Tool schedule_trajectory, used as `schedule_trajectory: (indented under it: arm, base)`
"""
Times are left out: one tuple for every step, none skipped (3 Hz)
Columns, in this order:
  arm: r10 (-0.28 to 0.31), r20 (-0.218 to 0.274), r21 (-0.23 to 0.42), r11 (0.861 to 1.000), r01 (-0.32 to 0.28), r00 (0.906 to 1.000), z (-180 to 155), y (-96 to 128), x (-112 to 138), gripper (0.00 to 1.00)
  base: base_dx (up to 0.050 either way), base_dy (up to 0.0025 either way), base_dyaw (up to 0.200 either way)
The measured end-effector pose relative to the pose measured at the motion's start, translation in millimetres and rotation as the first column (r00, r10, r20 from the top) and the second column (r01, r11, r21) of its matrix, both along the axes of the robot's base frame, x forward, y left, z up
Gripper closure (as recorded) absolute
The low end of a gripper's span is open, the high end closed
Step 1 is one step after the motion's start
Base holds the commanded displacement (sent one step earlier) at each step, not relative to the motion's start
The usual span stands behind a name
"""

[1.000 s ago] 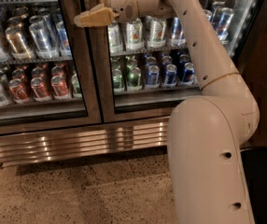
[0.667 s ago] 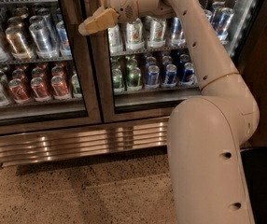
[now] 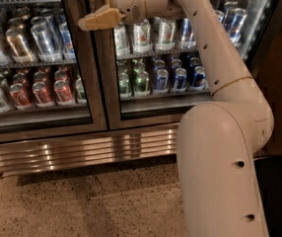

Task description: Open right fridge door

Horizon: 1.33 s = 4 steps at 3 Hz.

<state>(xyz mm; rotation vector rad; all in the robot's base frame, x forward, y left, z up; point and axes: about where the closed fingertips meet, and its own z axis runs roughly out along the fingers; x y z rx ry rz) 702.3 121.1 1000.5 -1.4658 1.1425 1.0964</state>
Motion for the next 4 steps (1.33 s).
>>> schedule_trajectory:
  arm:
    - [0.0, 0.0, 0.0, 1.0, 0.0, 1.0, 0.0, 0.0, 0.0, 0.65]
    - [0.0, 0.0, 0.0, 1.0, 0.0, 1.0, 0.0, 0.1, 0.0, 0.9]
    - [0.0, 0.0, 0.0, 1.0, 0.0, 1.0, 0.0, 0.1, 0.0, 1.0]
    - [0.0, 0.0, 0.0, 1.0, 0.0, 1.0, 0.0, 0.2, 0.0, 1.0]
  base:
    - [0.0, 0.0, 0.0]
    - [0.0, 0.0, 0.0]
    - [0.0, 0.0, 0.0]
    - [0.0, 0.0, 0.0]
